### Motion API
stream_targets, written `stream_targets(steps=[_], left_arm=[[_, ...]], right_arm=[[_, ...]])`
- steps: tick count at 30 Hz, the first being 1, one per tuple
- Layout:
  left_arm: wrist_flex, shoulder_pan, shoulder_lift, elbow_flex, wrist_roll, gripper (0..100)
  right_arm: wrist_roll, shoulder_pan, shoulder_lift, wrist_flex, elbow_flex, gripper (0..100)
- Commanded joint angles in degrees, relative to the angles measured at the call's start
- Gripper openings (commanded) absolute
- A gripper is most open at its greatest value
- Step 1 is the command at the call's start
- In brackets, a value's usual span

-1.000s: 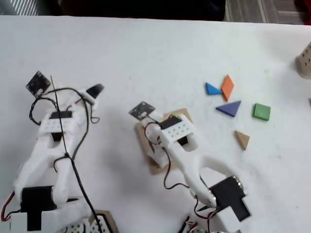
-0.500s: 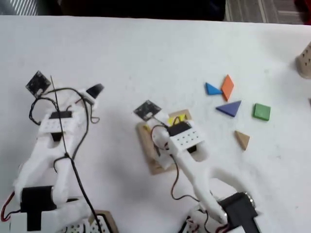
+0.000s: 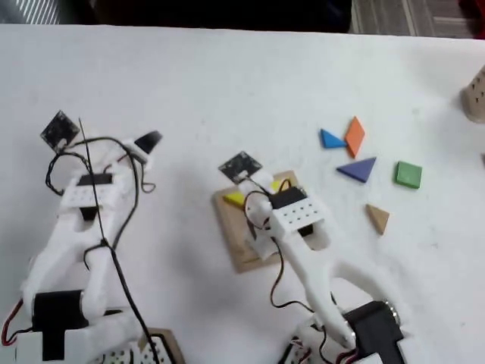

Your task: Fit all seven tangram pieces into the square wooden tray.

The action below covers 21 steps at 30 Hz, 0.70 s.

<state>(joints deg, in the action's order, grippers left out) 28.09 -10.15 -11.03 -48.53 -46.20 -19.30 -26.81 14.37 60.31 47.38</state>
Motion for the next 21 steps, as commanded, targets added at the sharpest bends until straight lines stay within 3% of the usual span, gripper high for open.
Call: stream_targets(steps=[1, 14, 21], left_arm=[[-1.41, 0.04, -2.68, 2.73, -0.26, 37], [-1.41, 0.66, -2.59, 2.73, -0.18, 37], [-1.32, 0.75, -2.59, 2.73, -0.18, 37]], right_arm=[[-3.43, 0.04, 2.07, -0.22, -0.44, 34.2], [-5.45, -4.18, 2.07, 2.59, 1.76, 34.8], [-5.01, -4.18, 1.54, -3.47, 3.43, 34.8]])
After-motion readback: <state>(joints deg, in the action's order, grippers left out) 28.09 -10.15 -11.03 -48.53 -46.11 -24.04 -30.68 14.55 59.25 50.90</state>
